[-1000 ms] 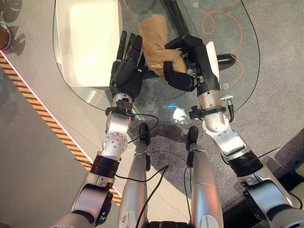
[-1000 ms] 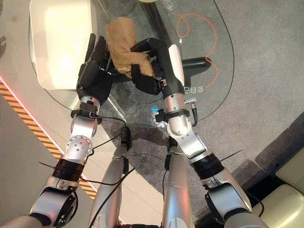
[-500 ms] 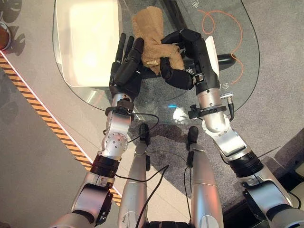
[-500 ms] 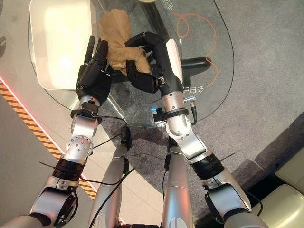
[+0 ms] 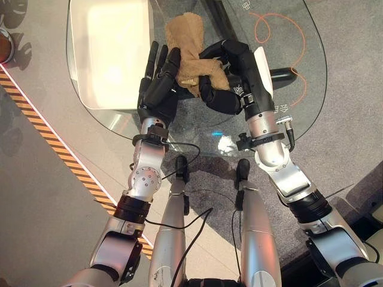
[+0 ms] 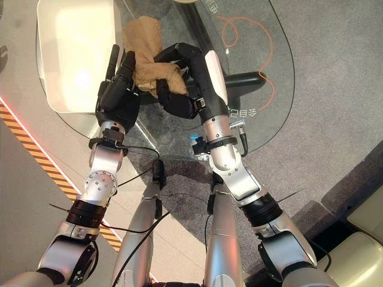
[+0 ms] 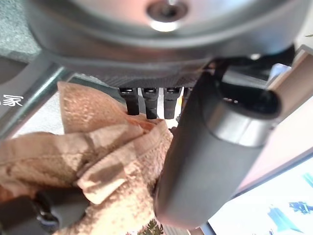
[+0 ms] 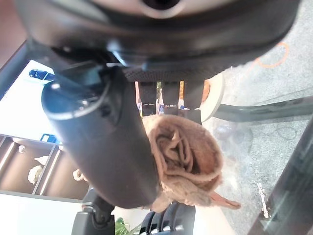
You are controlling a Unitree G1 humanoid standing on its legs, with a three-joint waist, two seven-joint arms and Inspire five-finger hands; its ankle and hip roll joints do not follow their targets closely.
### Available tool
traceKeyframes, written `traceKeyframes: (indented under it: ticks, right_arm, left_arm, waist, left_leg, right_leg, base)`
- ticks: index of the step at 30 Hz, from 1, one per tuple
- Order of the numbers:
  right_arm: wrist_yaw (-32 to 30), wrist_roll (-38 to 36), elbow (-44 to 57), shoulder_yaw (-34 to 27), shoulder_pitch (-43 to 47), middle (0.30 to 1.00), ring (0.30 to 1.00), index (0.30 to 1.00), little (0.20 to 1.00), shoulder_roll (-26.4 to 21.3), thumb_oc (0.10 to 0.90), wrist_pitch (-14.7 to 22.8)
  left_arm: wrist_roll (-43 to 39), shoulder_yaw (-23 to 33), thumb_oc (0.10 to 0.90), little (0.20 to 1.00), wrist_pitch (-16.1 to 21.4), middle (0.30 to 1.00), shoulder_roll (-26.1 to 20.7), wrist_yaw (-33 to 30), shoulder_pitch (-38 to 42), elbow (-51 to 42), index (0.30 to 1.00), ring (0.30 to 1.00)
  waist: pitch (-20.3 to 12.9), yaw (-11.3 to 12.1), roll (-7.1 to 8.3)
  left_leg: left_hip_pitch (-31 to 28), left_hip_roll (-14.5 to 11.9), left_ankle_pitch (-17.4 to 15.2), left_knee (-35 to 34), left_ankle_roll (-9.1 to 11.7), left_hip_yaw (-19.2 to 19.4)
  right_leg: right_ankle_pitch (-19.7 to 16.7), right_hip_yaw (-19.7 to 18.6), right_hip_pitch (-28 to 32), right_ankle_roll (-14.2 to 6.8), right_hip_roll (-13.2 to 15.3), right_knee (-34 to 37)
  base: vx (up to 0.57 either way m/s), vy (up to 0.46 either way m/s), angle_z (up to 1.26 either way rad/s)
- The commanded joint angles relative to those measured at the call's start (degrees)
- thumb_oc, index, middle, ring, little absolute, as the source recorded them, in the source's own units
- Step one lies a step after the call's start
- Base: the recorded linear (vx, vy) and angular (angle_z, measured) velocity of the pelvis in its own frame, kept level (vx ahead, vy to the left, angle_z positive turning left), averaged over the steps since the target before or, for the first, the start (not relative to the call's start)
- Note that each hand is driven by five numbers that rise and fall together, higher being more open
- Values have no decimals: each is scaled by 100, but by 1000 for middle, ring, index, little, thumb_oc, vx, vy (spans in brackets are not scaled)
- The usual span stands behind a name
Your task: Wipe the table with a cloth and put it in the basket.
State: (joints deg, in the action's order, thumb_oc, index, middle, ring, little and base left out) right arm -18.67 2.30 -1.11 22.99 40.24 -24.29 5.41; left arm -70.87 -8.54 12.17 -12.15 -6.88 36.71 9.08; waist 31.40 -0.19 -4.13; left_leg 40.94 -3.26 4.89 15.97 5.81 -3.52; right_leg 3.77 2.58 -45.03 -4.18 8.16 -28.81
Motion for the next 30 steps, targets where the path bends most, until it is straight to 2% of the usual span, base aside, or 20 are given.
traceKeyframes:
  ticks: [1,20,21,22,23,24,25,26,30]
  right_arm:
    - [104,217,1424,9,1000,300,300,300,200,434,100,742]
    - [336,115,1302,65,1062,300,300,300,200,382,100,637]
    - [352,115,1303,68,1060,300,300,300,200,385,100,631]
    - [380,110,1308,72,1053,300,300,300,200,395,100,609]
    - [398,110,1309,73,1055,300,300,300,200,399,100,600]
    - [404,108,1306,74,1073,300,300,300,200,394,100,601]
    - [414,90,1296,87,1055,300,300,300,200,381,100,611]
    - [424,89,1299,87,1078,300,300,300,200,376,100,606]
    - [433,90,1302,120,1083,300,300,300,200,364,100,591]
  left_arm:
    - [162,38,800,900,373,900,-29,552,721,-527,900,900]
    - [221,11,800,900,346,900,-49,735,816,-417,900,900]
    - [220,7,652,752,344,773,-51,757,813,-419,773,773]
    - [256,6,396,496,307,554,-41,791,798,-414,554,554]
    - [280,8,328,428,280,495,-40,811,798,-409,495,495]
    - [291,6,300,400,268,472,-48,814,822,-408,472,472]
    - [309,-3,226,326,222,408,-54,823,814,-407,408,408]
    - [320,-7,100,200,229,300,-62,834,838,-407,300,300]
    - [376,-53,100,200,187,300,-81,876,844,-415,300,300]
  waist:
    - [-161,16,192]
    - [-161,6,201]
    - [-161,6,201]
    - [-161,5,203]
    - [-161,4,204]
    - [-161,4,203]
    - [-161,3,208]
    - [-161,1,205]
    - [-161,-3,201]
  left_leg:
    - [-177,662,-292,44,-431,425]
    - [-152,668,-289,33,-440,425]
    - [-155,668,-292,30,-440,423]
    - [-192,671,-346,42,-438,421]
    - [-192,671,-348,45,-438,422]
    - [-156,670,-295,28,-440,423]
    - [-192,670,-346,44,-438,427]
    - [-154,668,-294,29,-439,430]
    - [-174,668,-349,53,-438,434]
  right_leg:
    - [-186,399,416,125,-538,726]
    - [-216,389,377,99,-536,744]
    - [-215,386,378,96,-537,747]
    - [-163,381,406,90,-536,723]
    - [-163,382,404,89,-537,722]
    - [-219,385,372,93,-539,747]
    - [-170,381,405,88,-535,730]
    - [-225,383,372,93,-537,757]
    - [-180,373,385,84,-531,731]
  base:
    - [0,0,0]
    - [0,0,0]
    - [0,0,0]
    - [0,0,0]
    - [0,0,0]
    - [0,0,0]
    - [0,0,0]
    - [0,0,0]
    - [0,0,0]
